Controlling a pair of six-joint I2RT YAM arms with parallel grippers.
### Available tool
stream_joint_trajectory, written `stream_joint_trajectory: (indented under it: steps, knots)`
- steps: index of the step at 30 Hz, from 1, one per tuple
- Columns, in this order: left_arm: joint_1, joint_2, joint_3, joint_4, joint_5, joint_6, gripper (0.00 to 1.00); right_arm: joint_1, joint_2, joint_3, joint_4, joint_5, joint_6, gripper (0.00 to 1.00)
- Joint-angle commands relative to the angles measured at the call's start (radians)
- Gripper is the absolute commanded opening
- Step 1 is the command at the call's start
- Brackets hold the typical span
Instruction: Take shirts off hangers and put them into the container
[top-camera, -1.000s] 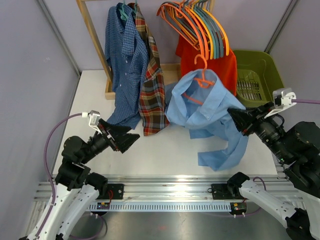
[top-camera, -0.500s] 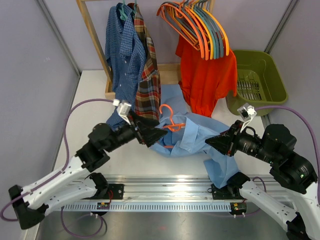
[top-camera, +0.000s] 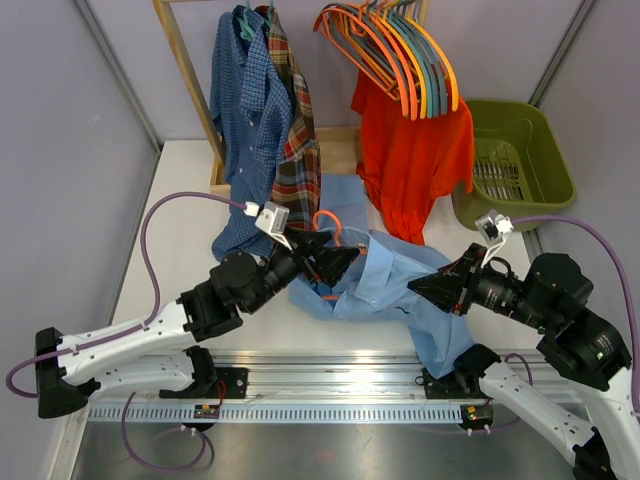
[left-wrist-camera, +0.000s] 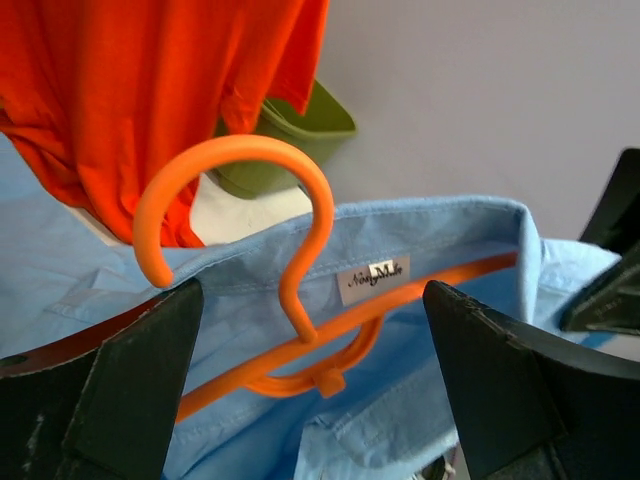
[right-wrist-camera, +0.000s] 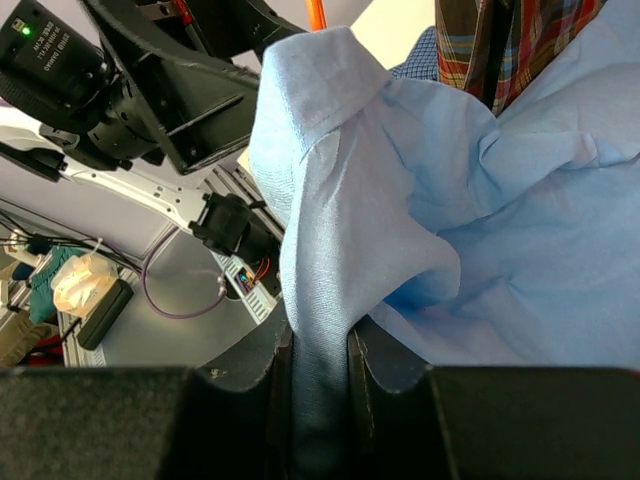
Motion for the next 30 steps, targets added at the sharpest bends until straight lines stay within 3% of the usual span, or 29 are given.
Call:
stream_joint_trajectory:
  steps: [1, 3, 7, 10, 11, 18, 22, 25, 30]
  knots:
    - [-0.010, 0.040, 0.054, 0.082, -0.175, 0.036, 0.89, 0.004, -0.007, -0.004, 0.103, -0.051, 0.025, 0.00]
    - [-0.010, 0.089, 0.083, 0.087, -0.166, 0.030, 0.77, 0.006, -0.008, -0.009, 0.112, -0.051, 0.030, 0.00]
    - [-0.010, 0.165, 0.135, 0.093, -0.123, 0.016, 0.36, 0.004, -0.013, 0.002, 0.100, -0.033, 0.025, 0.00]
    - [-0.012, 0.191, 0.152, 0.096, -0.108, 0.010, 0.15, 0.006, -0.010, 0.011, 0.084, -0.022, 0.016, 0.00]
    - [-0.012, 0.189, 0.152, 0.093, -0.106, 0.008, 0.00, 0.004, -0.011, 0.013, 0.078, -0.018, 0.013, 0.00]
    - [-0.010, 0.097, 0.188, 0.000, -0.208, 0.086, 0.00, 0.006, 0.006, 0.022, 0.035, 0.070, -0.013, 0.01]
    - [-0.002, 0.007, 0.260, -0.108, -0.360, 0.216, 0.00, 0.006, 0.016, -0.004, 0.031, 0.059, -0.019, 0.36]
    - [0.017, -0.053, 0.297, -0.137, -0.431, 0.304, 0.00, 0.004, 0.010, -0.026, 0.038, 0.052, -0.016, 0.45]
    - [0.053, -0.072, 0.332, -0.154, -0.500, 0.391, 0.00, 0.006, 0.010, -0.032, 0.038, 0.035, -0.024, 0.47]
